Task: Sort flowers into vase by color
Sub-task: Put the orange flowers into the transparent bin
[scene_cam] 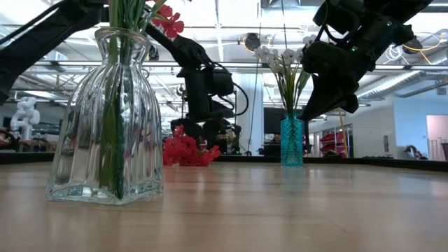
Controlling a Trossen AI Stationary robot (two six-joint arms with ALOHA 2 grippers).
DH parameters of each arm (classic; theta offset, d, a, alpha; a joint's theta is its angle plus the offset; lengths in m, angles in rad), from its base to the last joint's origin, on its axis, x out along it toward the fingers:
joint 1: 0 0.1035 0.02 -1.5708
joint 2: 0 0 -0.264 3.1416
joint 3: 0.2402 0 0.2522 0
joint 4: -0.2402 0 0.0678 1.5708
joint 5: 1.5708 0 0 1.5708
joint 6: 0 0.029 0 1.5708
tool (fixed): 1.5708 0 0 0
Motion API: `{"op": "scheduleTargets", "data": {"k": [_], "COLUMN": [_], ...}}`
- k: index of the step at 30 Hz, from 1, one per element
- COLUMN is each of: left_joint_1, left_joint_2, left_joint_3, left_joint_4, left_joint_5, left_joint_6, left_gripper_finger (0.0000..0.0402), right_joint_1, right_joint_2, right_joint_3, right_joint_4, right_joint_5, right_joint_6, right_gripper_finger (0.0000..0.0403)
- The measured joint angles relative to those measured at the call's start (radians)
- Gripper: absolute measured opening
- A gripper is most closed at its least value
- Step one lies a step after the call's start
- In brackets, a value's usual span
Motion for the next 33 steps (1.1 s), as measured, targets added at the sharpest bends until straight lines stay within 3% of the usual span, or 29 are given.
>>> {"op": "scheduleTargets", "data": {"k": [6,10,19,26,30,33], "left_joint_1": [-0.004,-0.013,-0.021,-0.035,-0.101,-0.179], "left_joint_2": [0.036,0.062,0.055,0.055,0.051,0.049], "left_joint_3": [-0.001,-0.001,-0.001,-0.001,-0.001,-0.001], "left_joint_4": [-0.028,-0.036,-0.122,-0.361,-0.422,-0.439], "left_joint_5": [0.001,0.004,0.007,0.007,0.006,-0.003], "left_joint_6": [-0.003,-0.003,0.01,0.238,0.43,0.586], "left_gripper_finger": [0.0205,0.0177,0.0022,0.0025,0.002,0.002], "right_joint_1": [0.0,0.0,0.0,0.0,0.0,0.0], "right_joint_2": [0.0,0.0,0.0,0.0,0.0,0.0], "right_joint_3": [0.0,0.0,0.0,0.0,0.0,0.0], "right_joint_4": [0.001,0.002,0.002,0.001,0.0,-0.01], "right_joint_5": [0.0,0.0,-0.002,-0.025,-0.032,-0.099], "right_joint_6": [0.001,0.0,-0.002,-0.029,-0.036,-0.061], "right_gripper_finger": [0.0,0.0,0.0,0.0,0.0,0.0]}}
